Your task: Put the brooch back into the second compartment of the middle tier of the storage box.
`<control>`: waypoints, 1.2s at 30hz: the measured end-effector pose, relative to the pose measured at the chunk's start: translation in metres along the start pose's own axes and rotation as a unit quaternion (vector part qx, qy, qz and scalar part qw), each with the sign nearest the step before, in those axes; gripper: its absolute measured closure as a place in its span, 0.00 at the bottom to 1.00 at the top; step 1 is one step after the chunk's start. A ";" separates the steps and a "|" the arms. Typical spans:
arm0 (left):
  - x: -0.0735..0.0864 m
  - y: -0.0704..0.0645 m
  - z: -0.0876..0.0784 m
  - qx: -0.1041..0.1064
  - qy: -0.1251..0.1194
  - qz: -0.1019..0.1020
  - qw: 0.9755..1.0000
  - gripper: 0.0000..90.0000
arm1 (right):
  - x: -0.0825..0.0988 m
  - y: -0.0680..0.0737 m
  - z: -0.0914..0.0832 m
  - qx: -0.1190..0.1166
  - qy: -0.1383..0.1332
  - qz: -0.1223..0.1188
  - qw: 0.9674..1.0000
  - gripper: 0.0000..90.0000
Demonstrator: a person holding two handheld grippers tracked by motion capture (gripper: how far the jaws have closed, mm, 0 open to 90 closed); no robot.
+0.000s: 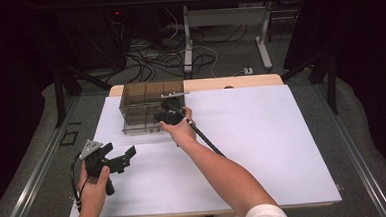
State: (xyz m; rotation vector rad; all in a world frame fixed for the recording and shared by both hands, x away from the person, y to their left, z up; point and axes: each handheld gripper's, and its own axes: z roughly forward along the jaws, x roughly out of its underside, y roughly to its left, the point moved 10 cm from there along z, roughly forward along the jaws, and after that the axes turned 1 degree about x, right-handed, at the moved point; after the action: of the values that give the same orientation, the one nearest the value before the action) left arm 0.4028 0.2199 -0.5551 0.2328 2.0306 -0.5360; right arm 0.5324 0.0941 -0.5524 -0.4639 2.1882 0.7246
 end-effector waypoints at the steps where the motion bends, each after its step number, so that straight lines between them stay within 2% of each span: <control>1: 0.000 0.000 0.000 0.000 0.001 0.000 1.000 0.04 | 0.000 0.000 -0.001 0.000 0.000 -0.003 1.000 0.83; 10: 0.000 0.000 0.000 0.000 0.002 0.001 1.000 0.04 | 0.001 0.001 -0.005 -0.002 -0.008 -0.012 1.000 0.72; 19: 0.000 0.000 0.001 0.000 0.002 0.005 1.000 0.04 | 0.005 -0.008 -0.018 0.007 -0.008 -0.026 1.000 0.61; 22: 0.001 0.000 0.002 0.000 0.005 0.006 1.000 0.04 | 0.007 -0.009 -0.021 0.005 -0.007 -0.023 1.000 0.59; 25: 0.001 0.000 0.002 -0.001 0.007 0.008 1.000 0.04 | 0.010 -0.009 -0.026 -0.001 -0.003 -0.022 1.000 0.55; 26: 0.001 -0.001 0.002 -0.001 0.006 0.009 1.000 0.04 | 0.013 -0.010 -0.029 0.000 0.001 -0.030 1.000 0.53; 29: 0.002 -0.001 0.002 0.000 0.006 0.007 1.000 0.04 | 0.014 -0.008 -0.036 -0.008 -0.003 -0.028 1.000 0.53; 31: 0.002 -0.001 0.003 0.000 0.006 0.007 1.000 0.04 | 0.015 -0.009 -0.041 -0.006 -0.005 -0.040 0.999 0.51; 36: 0.002 -0.001 0.002 0.000 0.008 0.007 1.000 0.04 | 0.021 -0.010 -0.053 -0.011 -0.006 -0.052 0.999 0.49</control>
State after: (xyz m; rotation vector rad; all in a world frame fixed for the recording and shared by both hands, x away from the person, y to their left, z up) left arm 0.4031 0.2184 -0.5573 0.2507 2.0435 -0.5269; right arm 0.4940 0.0512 -0.5432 -0.5787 2.1292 0.6944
